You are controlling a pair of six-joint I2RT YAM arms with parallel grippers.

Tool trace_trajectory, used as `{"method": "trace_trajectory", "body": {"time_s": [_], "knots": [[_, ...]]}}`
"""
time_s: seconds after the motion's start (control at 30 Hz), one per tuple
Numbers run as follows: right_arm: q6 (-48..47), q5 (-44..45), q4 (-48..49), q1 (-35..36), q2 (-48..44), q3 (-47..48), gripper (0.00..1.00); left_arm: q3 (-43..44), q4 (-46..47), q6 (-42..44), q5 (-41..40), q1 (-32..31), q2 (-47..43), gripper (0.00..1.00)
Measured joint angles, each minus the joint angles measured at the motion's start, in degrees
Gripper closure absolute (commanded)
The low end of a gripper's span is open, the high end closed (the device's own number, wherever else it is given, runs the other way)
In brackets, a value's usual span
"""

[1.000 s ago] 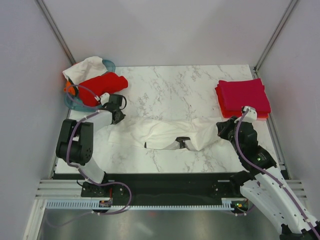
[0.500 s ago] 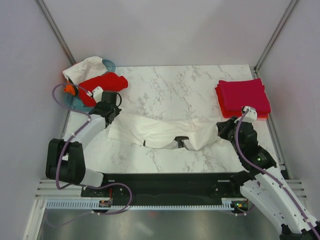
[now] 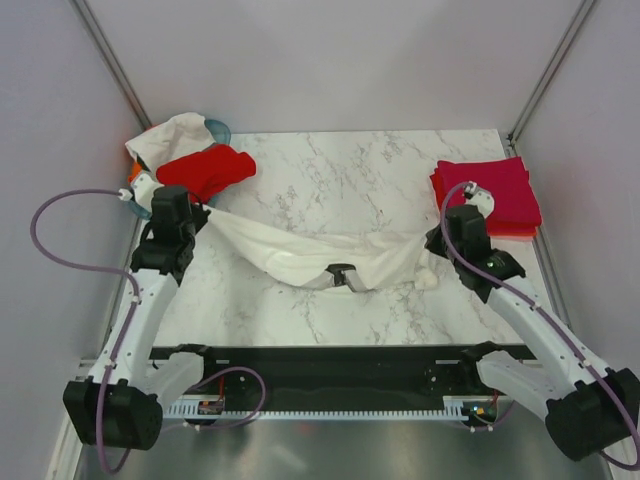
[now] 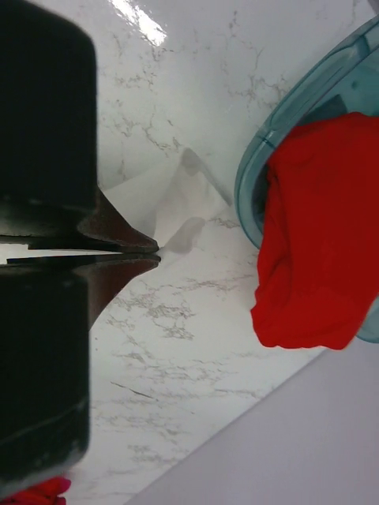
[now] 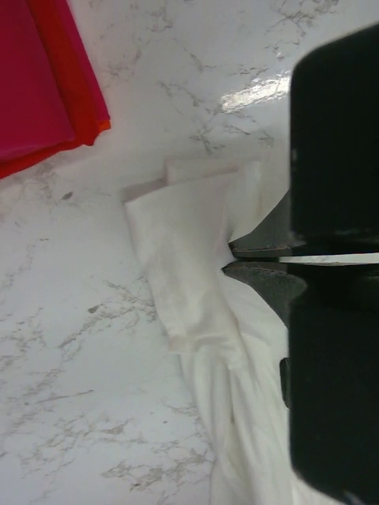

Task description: Fold and stack the t-shirts

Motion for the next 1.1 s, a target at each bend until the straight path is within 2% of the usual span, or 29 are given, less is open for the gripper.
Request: {"method": "trace_trajectory", "body": {"time_s": [0.1,0.23,0.37,0.67,0.77,0.93,1.1], "knots": [[1.4,-0.5,-0.6,-4.5,4.0,6.6,1.0,3.2,-1.6,-0.5,1.2,2.2,-0.9,0.98],[2.6,-1.7,-1.7,-9.2,7.0,19.3,1.0,13.0,-6.5,-0.7,2.6,4.0,1.6,0.98],[1.9,-0.7,-1.1,-9.7,3.6,27.8,1.0,22.0,-8.9,0.2,2.3,6.0,0.2,0.98],[-3.1,1.6,0.9,-9.7,-19.0,29.7,1.0,29.7,-9.6,4.0,-0.6,6.7,-17.1,0.98],[-3.5,0.7,2.1,-9.8,-22.6,30.6,1.0,32.3,-9.4,4.4,-0.6,6.7,-20.9,0.98],[-3.6,-1.2,2.6,-9.8,-22.1,31.2,1.0,36.4,-9.9,4.7,-0.2,6.7,-19.2,0.98],[-3.0,-0.5,2.7,-9.8,-17.4,30.8,1.0,38.2,-9.5,4.7,1.6,6.8,-10.5,0.98]]}}
